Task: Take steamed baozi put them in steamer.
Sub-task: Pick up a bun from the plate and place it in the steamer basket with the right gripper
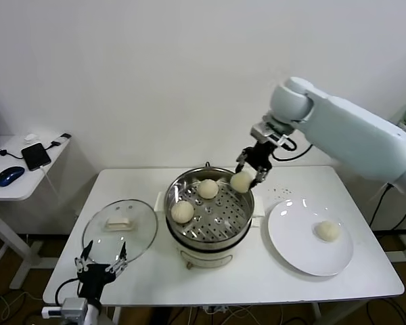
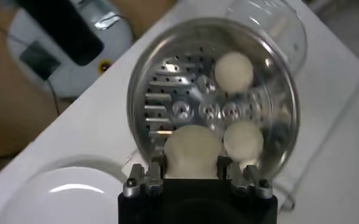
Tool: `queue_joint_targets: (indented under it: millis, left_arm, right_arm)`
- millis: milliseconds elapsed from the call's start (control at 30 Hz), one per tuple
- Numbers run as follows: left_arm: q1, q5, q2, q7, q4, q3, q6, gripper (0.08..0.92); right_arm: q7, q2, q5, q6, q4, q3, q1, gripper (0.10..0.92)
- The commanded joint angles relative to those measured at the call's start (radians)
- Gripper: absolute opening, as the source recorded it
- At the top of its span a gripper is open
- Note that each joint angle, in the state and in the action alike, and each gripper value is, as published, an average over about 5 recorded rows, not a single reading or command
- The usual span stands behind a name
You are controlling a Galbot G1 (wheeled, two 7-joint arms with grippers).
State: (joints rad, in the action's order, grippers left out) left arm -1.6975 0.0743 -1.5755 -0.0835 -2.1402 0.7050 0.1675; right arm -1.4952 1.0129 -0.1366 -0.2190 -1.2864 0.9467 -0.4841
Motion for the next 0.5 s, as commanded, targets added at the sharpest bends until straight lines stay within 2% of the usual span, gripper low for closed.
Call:
queue_joint_targets:
  millis: [33,200,500]
  left_arm:
    - [0.007,0.006,-0.003,0.001,0.004,-0.002,-0.003,0.823]
    - [0.012,0.003,-0.004,0.001,0.002,0.0,-0.003,0.823]
    - [0.017,0.001,-0.004,-0.002,0.0,-0.002,-0.001,0.823]
  right_arm:
    - [0.011,0.168,0.061,-0.376,0.015,0.14,-0.055,0.551]
    - [0.008,0.225,0.204,-0.466,-0.002,0.141,0.006,0.551]
    - [0.024,0.276,0.33,-0.496,-0.016,0.132,0.094,0.551]
